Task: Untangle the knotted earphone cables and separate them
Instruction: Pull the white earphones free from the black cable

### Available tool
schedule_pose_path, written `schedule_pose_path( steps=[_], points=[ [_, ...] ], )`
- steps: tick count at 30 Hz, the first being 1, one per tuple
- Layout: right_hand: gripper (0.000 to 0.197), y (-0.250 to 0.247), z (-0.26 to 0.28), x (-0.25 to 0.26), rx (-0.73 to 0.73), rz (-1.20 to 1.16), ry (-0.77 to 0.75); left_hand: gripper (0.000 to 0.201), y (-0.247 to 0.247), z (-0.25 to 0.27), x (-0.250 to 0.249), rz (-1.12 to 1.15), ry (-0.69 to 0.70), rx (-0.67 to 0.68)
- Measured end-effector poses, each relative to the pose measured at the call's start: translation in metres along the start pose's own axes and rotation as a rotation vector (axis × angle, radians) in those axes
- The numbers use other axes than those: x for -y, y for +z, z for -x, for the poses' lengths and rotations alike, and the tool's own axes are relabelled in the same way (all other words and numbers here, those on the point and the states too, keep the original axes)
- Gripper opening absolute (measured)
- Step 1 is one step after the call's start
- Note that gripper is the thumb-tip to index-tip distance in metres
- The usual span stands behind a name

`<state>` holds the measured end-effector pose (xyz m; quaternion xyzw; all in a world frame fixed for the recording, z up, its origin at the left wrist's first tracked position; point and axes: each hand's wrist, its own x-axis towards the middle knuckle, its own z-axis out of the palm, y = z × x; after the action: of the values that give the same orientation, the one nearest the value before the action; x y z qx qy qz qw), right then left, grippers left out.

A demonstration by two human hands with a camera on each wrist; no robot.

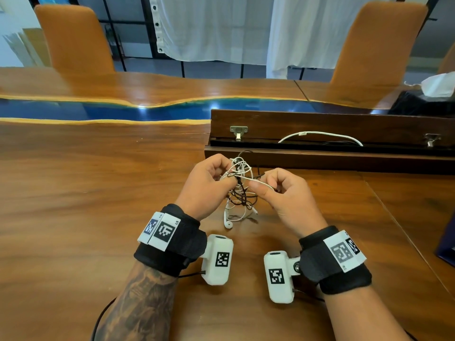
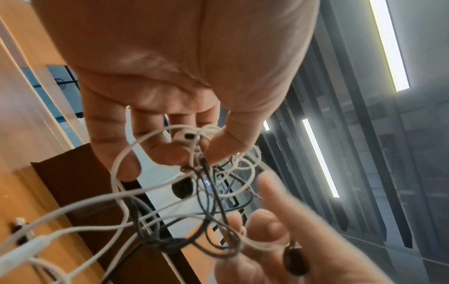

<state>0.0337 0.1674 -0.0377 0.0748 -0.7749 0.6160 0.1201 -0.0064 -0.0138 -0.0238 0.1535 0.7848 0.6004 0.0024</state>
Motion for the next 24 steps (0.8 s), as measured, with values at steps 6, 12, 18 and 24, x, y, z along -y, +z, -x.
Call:
schedule_pose_path(
  steps=[6,12,18,24],
  points=[
    [0.030,-0.004,0.000,0.007,-0.028,-0.152,0.051,0.014,-0.004,-0.002,0.002,-0.005,0.001,-0.090],
    [0.013,-0.011,-0.005,0.003,-0.304,-0.208,-0.017,0.017,-0.008,-0.005,0.005,-0.020,-0.008,-0.234],
    [0.026,-0.018,-0.007,0.000,-0.587,-0.244,-0.053,0.022,-0.012,-0.006,0.009,-0.091,-0.052,-0.379],
    [0.009,-0.013,-0.005,0.000,-0.382,-0.100,-0.115,0.016,-0.003,-0.001,-0.003,0.103,-0.054,-0.206]
  ],
)
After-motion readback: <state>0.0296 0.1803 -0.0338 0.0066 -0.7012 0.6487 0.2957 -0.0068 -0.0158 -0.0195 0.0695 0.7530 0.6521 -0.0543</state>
